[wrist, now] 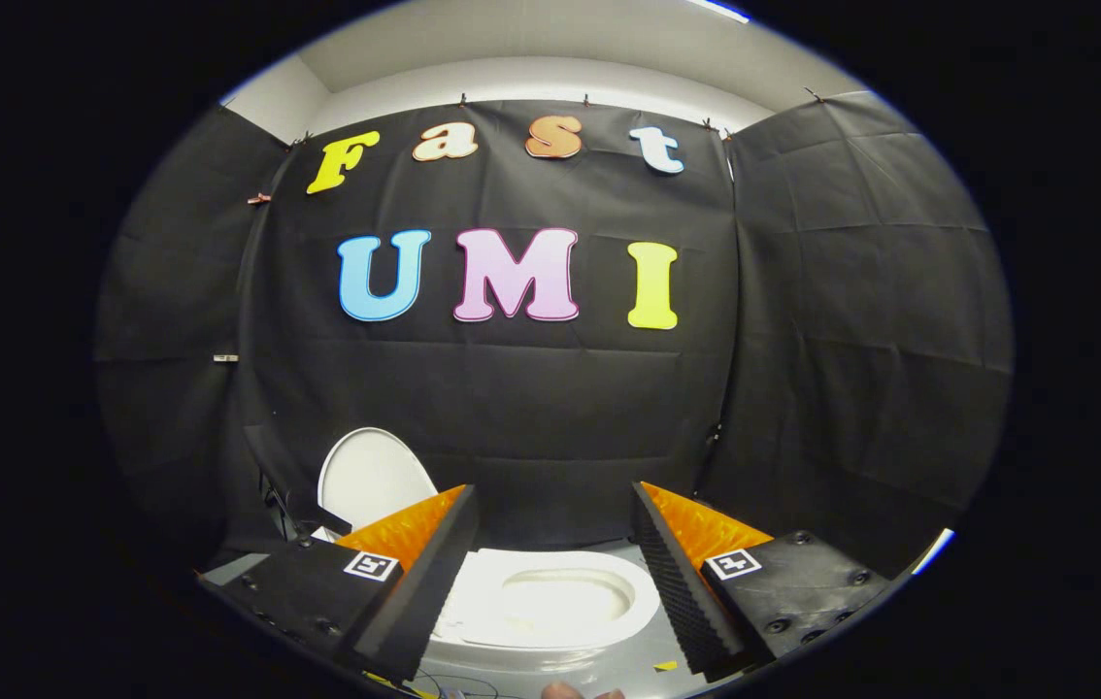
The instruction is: Open the toilet lid.
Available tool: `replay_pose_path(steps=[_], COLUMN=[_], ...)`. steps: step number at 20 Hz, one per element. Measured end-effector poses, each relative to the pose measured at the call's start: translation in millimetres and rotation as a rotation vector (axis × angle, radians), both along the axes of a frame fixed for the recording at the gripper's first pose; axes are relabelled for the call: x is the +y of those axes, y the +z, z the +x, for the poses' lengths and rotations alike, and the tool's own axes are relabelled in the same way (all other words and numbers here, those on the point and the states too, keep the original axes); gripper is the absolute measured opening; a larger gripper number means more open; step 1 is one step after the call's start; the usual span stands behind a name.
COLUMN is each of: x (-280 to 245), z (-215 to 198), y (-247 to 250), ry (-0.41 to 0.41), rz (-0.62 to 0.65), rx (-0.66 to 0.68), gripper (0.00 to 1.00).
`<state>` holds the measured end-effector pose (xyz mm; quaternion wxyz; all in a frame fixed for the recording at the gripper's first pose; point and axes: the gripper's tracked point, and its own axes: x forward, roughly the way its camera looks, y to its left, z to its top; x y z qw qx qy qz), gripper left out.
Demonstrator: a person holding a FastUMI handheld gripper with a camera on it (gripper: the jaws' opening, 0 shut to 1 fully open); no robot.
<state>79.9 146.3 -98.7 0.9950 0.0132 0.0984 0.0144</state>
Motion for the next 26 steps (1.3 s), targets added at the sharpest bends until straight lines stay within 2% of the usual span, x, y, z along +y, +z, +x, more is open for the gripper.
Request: replay_pose_path(steps=[13,26], x=[-30,-29], z=[-31,-49], y=[10,4], ry=[0.026,0.070], rz=[0.025,0.022], rx=[-0.102,-0.092], gripper=[0.99,0.99])
